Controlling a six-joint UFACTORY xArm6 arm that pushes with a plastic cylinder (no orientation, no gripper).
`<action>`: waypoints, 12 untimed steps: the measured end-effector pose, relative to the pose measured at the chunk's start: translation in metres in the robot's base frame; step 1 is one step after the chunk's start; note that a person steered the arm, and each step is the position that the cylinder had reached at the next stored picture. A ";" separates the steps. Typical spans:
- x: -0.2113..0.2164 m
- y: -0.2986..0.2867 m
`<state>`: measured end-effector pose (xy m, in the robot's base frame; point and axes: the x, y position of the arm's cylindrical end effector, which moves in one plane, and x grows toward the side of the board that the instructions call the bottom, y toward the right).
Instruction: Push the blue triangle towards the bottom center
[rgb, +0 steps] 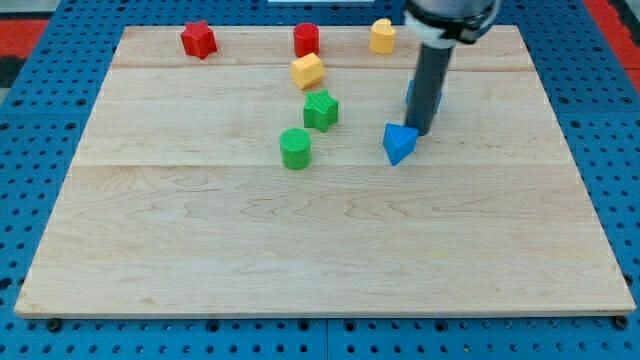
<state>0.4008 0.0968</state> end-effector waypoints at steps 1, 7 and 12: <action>0.034 -0.007; 0.129 -0.033; -0.011 0.037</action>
<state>0.3896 0.1341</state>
